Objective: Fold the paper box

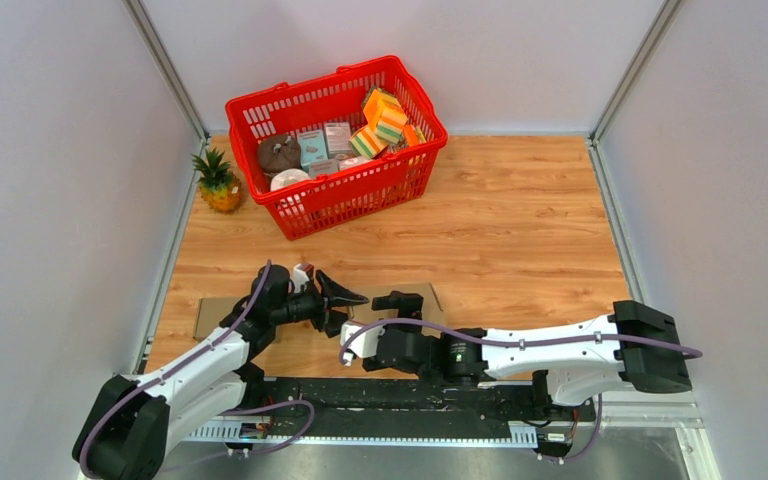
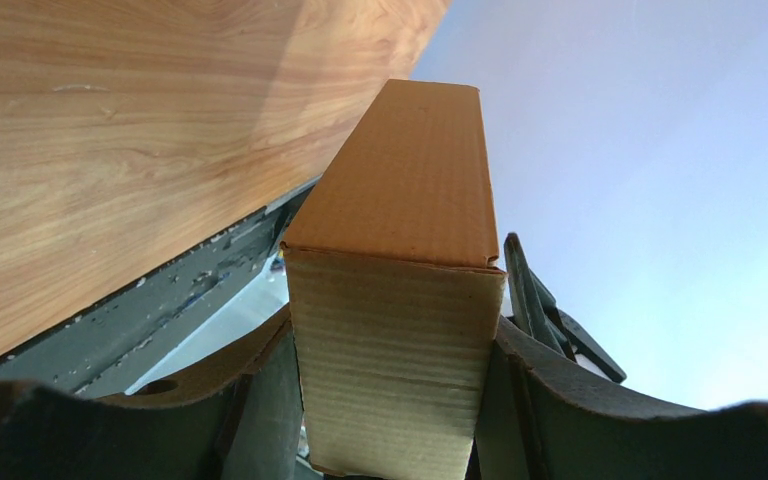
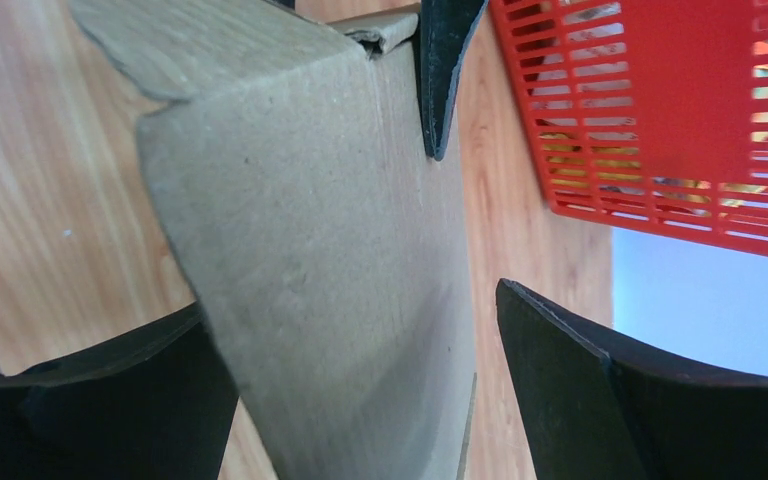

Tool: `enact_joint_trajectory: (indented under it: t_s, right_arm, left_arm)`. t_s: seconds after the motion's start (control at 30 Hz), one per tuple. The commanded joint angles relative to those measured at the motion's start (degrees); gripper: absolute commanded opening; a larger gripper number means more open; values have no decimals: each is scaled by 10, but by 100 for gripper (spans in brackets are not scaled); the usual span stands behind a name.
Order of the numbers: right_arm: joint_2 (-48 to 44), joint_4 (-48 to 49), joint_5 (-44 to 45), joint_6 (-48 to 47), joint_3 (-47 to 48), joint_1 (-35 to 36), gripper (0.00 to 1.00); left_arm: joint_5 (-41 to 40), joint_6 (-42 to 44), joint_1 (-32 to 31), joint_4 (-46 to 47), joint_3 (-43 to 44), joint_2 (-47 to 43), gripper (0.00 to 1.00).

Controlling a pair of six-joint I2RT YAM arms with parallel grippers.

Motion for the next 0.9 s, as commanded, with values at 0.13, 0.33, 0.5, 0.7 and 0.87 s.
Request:
enact_joint_trajectory:
  t_s: [0.13,0.33,0.5,0.7,0.87]
  right_arm:
    - [13,108,100,-61,-26,24,82]
    - [22,114,139,-51,-42,39,68]
    - [4,96,118,-26,-49,33,57]
    - [-9,94,17,-4,-30,-34,51]
    - [-2,16,-105,9,30,-113,45]
  left_arm:
    - [5,-46,4,-18,-1,-54,66]
    - [-32,-48,6,-31,-5,-97,80]
    - [-101,-25,7,-106,-18,-174,80]
    - [-136,-6,7,-167,-42,-237,80]
    - [-218,111,8,-342,21,-314,81]
